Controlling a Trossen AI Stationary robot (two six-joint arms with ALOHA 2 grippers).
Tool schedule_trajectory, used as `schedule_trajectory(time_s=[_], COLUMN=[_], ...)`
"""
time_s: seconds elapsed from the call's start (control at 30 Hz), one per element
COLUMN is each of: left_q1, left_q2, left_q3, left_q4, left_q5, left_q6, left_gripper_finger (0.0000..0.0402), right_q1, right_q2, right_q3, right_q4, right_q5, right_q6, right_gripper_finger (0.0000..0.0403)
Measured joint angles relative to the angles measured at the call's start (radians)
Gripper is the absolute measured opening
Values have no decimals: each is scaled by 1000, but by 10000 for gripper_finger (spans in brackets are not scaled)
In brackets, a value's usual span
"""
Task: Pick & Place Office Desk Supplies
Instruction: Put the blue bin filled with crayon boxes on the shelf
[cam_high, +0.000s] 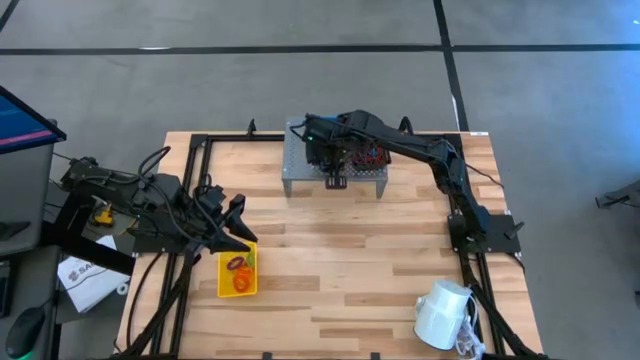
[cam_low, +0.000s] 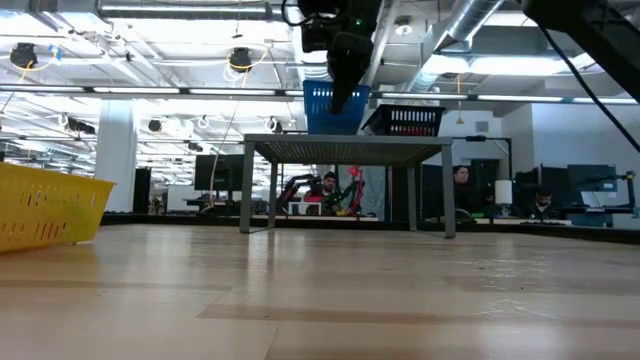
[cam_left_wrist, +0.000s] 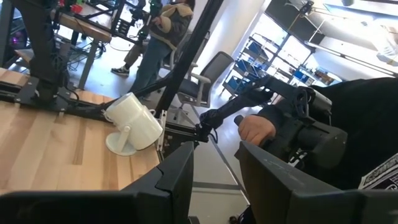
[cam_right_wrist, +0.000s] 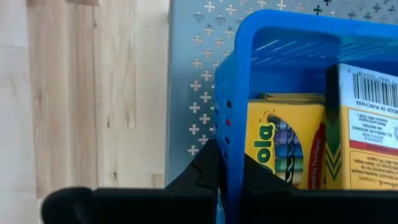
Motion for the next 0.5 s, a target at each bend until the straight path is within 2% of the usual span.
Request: schedule_trajectory(time_s=[0.5], left_q1=[0], left_q2=[0], left_q3=[0], left_q4=[0], left_q5=[-2], left_q6=[0], left_gripper_finger=[123], right_q1=[-8], right_q2=[0], right_q3=[0], right_q4=[0], right_q5=[-50], right_q6=[1], right_gripper_finger=[0])
